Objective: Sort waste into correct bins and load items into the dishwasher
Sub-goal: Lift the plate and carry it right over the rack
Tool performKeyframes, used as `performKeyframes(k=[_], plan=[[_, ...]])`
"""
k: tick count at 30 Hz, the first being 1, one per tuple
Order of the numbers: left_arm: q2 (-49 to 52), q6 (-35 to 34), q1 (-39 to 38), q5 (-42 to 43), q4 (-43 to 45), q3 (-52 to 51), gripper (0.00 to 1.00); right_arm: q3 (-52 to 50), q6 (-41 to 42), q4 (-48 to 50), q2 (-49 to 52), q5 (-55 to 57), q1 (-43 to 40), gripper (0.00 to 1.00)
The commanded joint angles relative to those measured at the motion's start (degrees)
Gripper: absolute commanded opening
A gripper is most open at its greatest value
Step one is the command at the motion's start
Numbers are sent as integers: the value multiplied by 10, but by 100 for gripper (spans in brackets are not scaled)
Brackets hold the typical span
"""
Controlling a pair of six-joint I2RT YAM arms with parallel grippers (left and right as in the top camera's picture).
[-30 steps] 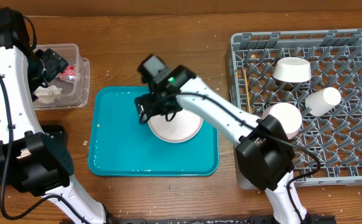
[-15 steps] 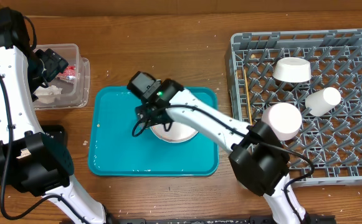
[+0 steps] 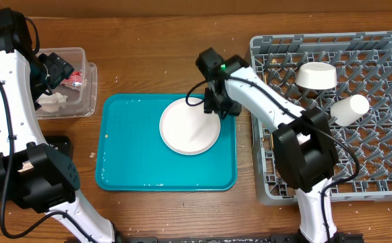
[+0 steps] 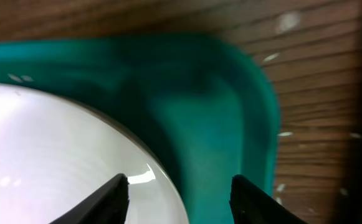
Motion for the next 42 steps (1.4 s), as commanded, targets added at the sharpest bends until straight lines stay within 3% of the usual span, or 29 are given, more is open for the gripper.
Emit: performKeyframes(k=[1,10,16,18,28,36,42], plan=[[-10,-5,3,-8,-1,3,100,-57,0,42,-18,-44,12,55],[-10,-5,3,-8,2,3,100,-74,1,59,-18,-45,17,52],[-10,-5,3,-7,2,3,100,-73,6,54,-19,-46,17,11],[-10,-5,3,-8,2,3,100,-67,5,44,-19,-45,17,4],[-10,-5,3,-8,1,3,100,29,2,-70,-82,-33,9,4],[-10,-5,3,-8,1,3,100,37,1,-126,-221,130,3,4],[-10,-5,3,-8,1,3,100,37,2,-160,-283,208,-64,4]])
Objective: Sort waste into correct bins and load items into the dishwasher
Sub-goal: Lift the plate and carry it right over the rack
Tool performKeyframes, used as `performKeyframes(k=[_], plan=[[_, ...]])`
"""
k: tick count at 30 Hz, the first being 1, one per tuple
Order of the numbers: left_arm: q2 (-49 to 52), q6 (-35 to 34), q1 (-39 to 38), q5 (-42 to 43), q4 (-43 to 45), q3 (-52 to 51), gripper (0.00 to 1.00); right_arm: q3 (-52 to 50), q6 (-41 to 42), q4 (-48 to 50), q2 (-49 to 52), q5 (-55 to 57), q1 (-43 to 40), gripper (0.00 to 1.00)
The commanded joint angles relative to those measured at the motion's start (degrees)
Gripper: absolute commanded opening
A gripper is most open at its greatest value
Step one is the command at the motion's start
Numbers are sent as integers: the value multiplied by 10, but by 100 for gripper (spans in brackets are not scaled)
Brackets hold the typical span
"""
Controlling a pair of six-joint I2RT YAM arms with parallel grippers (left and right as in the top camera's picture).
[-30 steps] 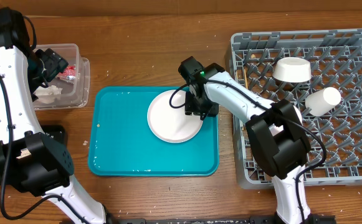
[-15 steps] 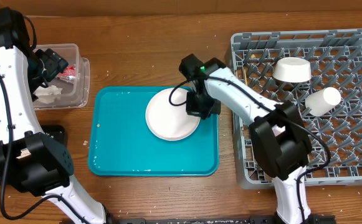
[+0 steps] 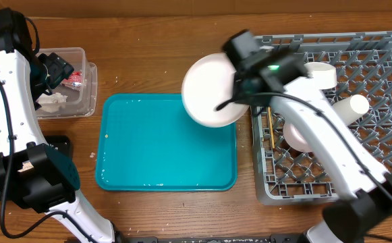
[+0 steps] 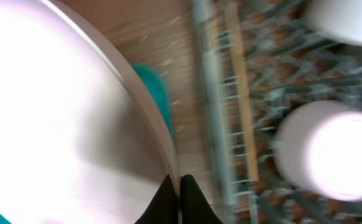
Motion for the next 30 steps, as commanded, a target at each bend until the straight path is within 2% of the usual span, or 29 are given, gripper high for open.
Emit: performKeyframes(k=[1,7,12,19,30], plan=[[-10,-5,3,-7,0,3,100,14,0,-7,-34,96,-63,4],[-10,-5,3,-7,0,3,100,1,0,7,-33,202,-162,4],[-10,-5,3,-7,0,3,100,-19,-1,44,-29,238,-205,4],[-10,-5,3,-7,0,3,100,-34,-1,93,-27,254,-212,4],[-10,-5,3,-7,0,3,100,-131,-1,201,-26,290,-212,4]])
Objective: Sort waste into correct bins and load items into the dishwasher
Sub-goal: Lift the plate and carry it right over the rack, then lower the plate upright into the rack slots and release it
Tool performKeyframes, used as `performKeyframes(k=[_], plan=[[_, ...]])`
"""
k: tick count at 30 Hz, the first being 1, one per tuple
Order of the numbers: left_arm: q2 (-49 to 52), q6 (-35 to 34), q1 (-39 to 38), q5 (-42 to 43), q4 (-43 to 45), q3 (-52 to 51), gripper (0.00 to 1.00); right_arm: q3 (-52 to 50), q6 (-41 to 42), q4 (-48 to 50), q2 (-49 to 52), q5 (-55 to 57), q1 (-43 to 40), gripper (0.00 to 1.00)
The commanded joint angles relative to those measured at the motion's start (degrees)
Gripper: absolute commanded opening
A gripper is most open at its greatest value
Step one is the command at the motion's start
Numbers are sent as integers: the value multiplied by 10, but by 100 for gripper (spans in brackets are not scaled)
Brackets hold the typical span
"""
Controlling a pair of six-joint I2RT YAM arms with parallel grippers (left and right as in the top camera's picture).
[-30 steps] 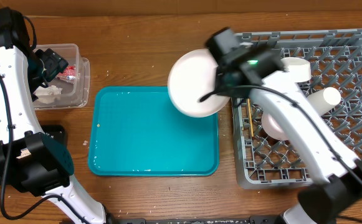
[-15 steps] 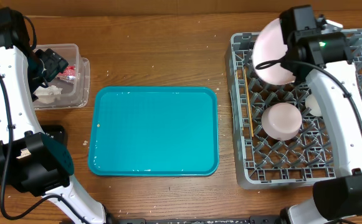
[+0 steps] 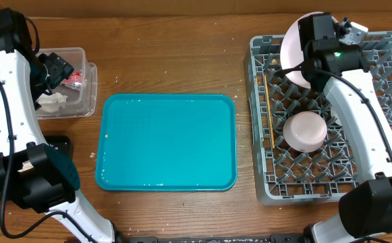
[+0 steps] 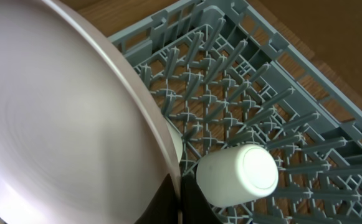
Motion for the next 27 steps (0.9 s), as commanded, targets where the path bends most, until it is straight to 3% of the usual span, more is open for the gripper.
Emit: performKeyframes(k=[1,16,21,27], plan=[[-10,-5,3,-7,0,3,100,-21,2,14,-3,27,0,4],[-10,-5,3,-7,0,3,100,-63,0,52,1,30,31,4],[-10,-5,3,-7,0,3,100,-103,-70,109,1,49,44,4],[-10,-5,3,-7,0,3,100,-109,-74,115,1,99,46,4]])
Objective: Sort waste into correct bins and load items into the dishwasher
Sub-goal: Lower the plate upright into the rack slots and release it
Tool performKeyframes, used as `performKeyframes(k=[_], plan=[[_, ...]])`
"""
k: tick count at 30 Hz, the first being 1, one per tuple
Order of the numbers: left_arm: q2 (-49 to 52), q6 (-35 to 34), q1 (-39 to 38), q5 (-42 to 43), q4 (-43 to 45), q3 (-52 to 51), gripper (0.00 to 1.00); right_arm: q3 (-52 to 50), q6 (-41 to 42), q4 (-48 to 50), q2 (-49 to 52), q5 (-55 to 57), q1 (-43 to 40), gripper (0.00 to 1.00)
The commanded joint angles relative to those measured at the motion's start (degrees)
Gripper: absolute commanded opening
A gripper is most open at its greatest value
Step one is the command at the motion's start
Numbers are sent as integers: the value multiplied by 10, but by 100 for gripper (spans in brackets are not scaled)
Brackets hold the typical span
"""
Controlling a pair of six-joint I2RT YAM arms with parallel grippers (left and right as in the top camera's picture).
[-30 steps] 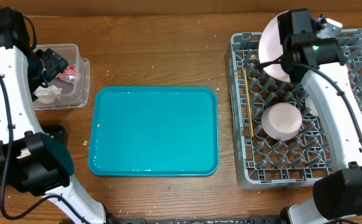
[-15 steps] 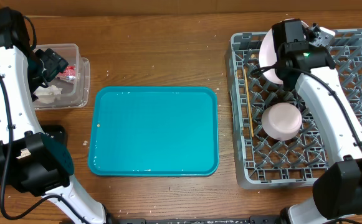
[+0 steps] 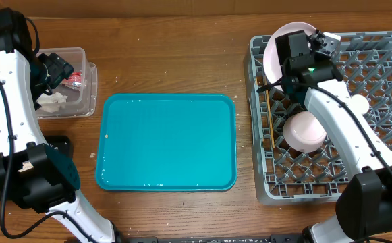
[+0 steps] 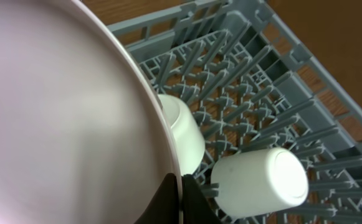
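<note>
A white plate [image 3: 276, 46] stands on edge over the far left corner of the grey dish rack [image 3: 378, 169]. My right gripper [image 3: 289, 59] is shut on its rim. In the right wrist view the plate [image 4: 62, 112] fills the left side, with the fingertips [image 4: 168, 196] pinched on its edge. Just past them a white bowl [image 4: 185, 134] and a white cup [image 4: 261, 180] lie in the rack [image 4: 280, 81]. My left gripper [image 3: 55, 67] hangs over the clear waste bin [image 3: 81, 101]; its jaws are too dark to read.
The teal tray [image 3: 167, 142] lies mid-table with only a small crumb on it. An upturned bowl [image 3: 305, 131] sits in the middle of the rack, and the cup [image 3: 361, 103] peeks out behind my right arm. A black container is at the left edge.
My right gripper has carried the plate a little left and nearer, from over the rack's far edge to its far left corner. The plate now stands closer to the bowl and cup. The left arm is unchanged.
The plate first lay on the teal tray with my right gripper open at its rim. Then the gripper was shut on it and held it above the tray's right edge. After that the plate was over the rack's far edge, and now stands at the far left corner.
</note>
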Motion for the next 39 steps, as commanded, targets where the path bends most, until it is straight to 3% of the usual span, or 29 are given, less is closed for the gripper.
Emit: performKeyframes(k=[1,11,22,24,27,28,33,39], plan=[[-10,-5,3,-7,1,3,100,-7,-19,0,0,55,0,4],[-10,-5,3,-7,4,3,100,-7,-31,4,0,90,0,4],[-10,-5,3,-7,5,3,100,-7,-31,-3,0,32,26,7],[-10,-5,3,-7,5,3,100,-7,-31,-3,0,32,40,15],[-10,-5,3,-7,7,3,100,-2,-31,-6,-2,16,55,54],[-10,-5,3,-7,7,3,100,7,-30,-14,-2,-9,58,62],[-10,-5,3,-7,7,3,100,69,21,-69,-9,-163,57,66],[-10,-5,3,-7,7,3,100,145,21,-108,-45,-336,46,72]])
